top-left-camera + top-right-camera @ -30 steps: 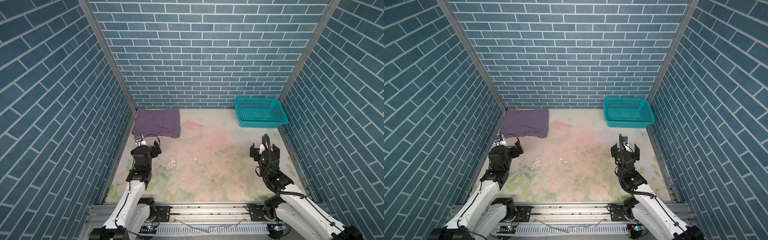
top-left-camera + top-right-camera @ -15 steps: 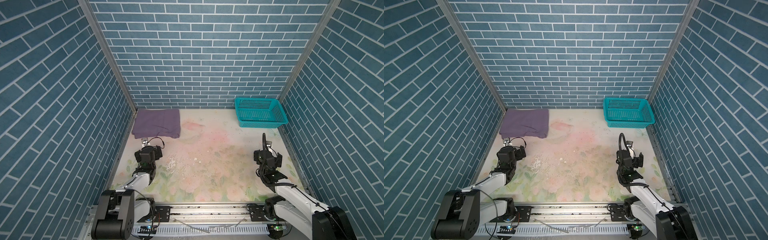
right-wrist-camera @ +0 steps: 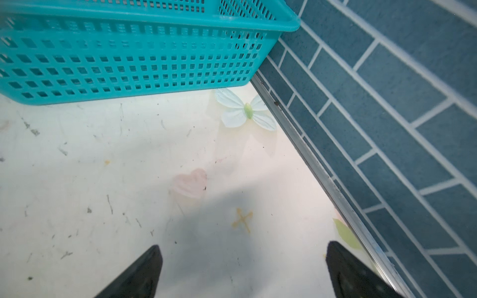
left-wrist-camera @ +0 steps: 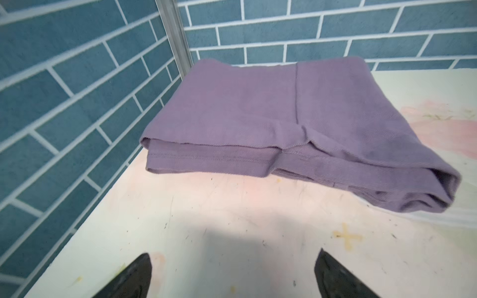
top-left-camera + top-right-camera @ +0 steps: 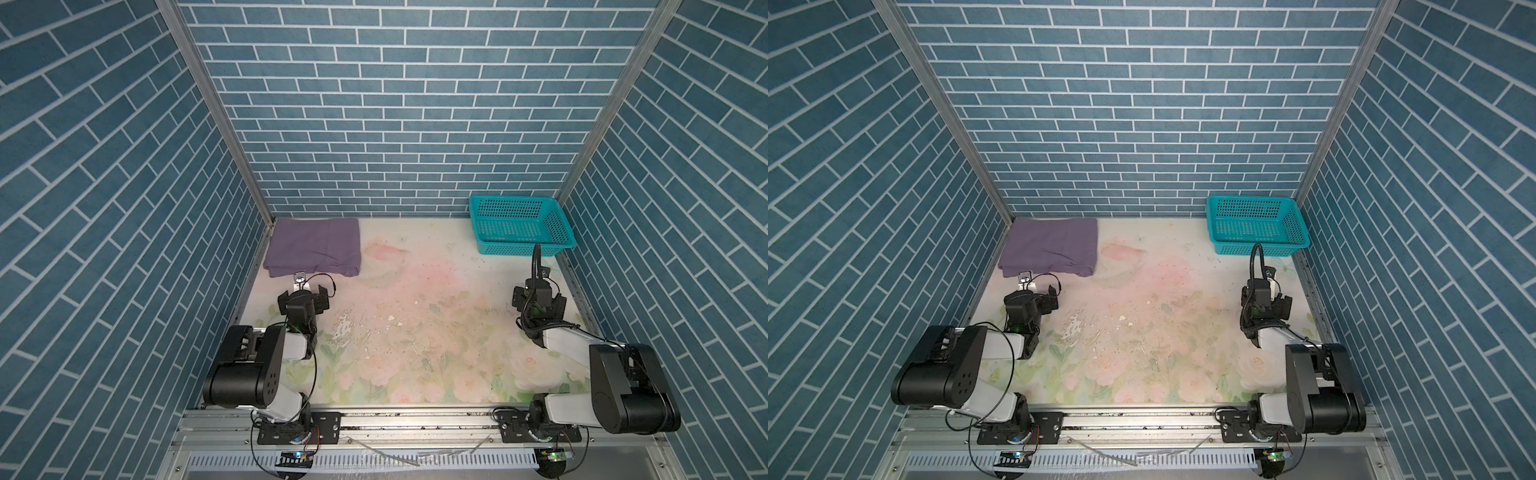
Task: Fold and stack the trousers
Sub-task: Reset both arms
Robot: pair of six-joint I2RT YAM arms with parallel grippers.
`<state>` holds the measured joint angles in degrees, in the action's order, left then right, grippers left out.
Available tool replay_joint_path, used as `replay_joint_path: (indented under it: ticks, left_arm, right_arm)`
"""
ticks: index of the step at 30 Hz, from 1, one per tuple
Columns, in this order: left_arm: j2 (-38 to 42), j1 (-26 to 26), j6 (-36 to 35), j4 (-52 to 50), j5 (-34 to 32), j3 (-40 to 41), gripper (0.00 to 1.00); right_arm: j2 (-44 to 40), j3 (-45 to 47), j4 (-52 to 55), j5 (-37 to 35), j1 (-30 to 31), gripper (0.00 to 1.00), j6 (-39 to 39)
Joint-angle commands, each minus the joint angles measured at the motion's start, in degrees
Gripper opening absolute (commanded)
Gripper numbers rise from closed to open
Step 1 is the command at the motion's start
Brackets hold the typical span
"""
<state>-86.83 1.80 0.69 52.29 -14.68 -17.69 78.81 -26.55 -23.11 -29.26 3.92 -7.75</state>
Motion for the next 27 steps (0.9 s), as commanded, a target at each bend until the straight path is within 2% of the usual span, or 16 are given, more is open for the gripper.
replay_joint_path:
  ticks: [1,5,9,11,12,14,16,17,18,19,21,22,27]
  left_arm:
    - [-0.30,0.41,-1.45,-0.37,1.85,-2.77,0.99]
    - [-0.07,0.48,-1.39,-1.27,1.91,-2.96,0.99]
    - [-0.31,0.48,-1.44,-0.39,1.86,-2.80,0.99]
    - [-0.12,0.51,-1.41,-0.89,1.91,-2.92,0.99]
    - [-0.33,0.47,-1.46,-0.44,1.91,-2.80,0.99]
    - [-0.27,0.45,-1.42,-0.68,1.93,-2.90,0.99]
    - [-0.32,0.40,-1.48,-0.44,1.92,-2.87,0.99]
    - [-0.27,0.48,-1.48,-0.56,1.92,-2.80,0.99]
    - [-0.22,0.41,-1.46,-0.52,1.93,-2.86,0.99]
    - [-0.34,0.40,-1.48,-0.44,1.93,-2.84,0.99]
    - [-0.20,0.46,-1.50,-0.53,1.93,-2.89,0.99]
    - [-0.28,0.53,-1.47,-0.55,1.76,-2.92,0.99]
    - [-0.29,0.53,-1.49,-0.59,1.83,-2.87,0.99]
  right_arm:
    - [1.66,-2.15,-3.76,3.56,-2.59,0.99,-1.80]
    - [2.69,-0.79,-10.18,5.15,-4.60,0.99,-1.02]
    - [3.28,-0.47,-12.00,13.36,-5.93,0.99,-0.34]
    - [5.60,5.70,-27.09,15.89,-6.30,0.99,0.59]
    - [4.18,6.71,-26.16,16.32,-6.36,0.99,-0.18]
    - [4.90,9.52,-32.26,18.55,-6.90,0.99,0.10]
    - [10.53,11.98,-42.98,22.72,-7.04,0.98,1.65]
    - [10.32,12.06,-43.67,25.57,-7.25,0.99,2.16]
    - [7.75,10.39,-35.42,29.78,-7.68,0.99,3.77]
    - [10.01,8.14,-34.78,36.58,-7.79,0.99,5.36]
    - [9.33,4.08,-25.72,41.63,-8.69,0.99,6.95]
    - [10.37,4.98,-30.15,45.36,-10.48,0.99,5.11]
    - [10.23,5.36,-30.43,46.18,-11.49,0.99,4.54]
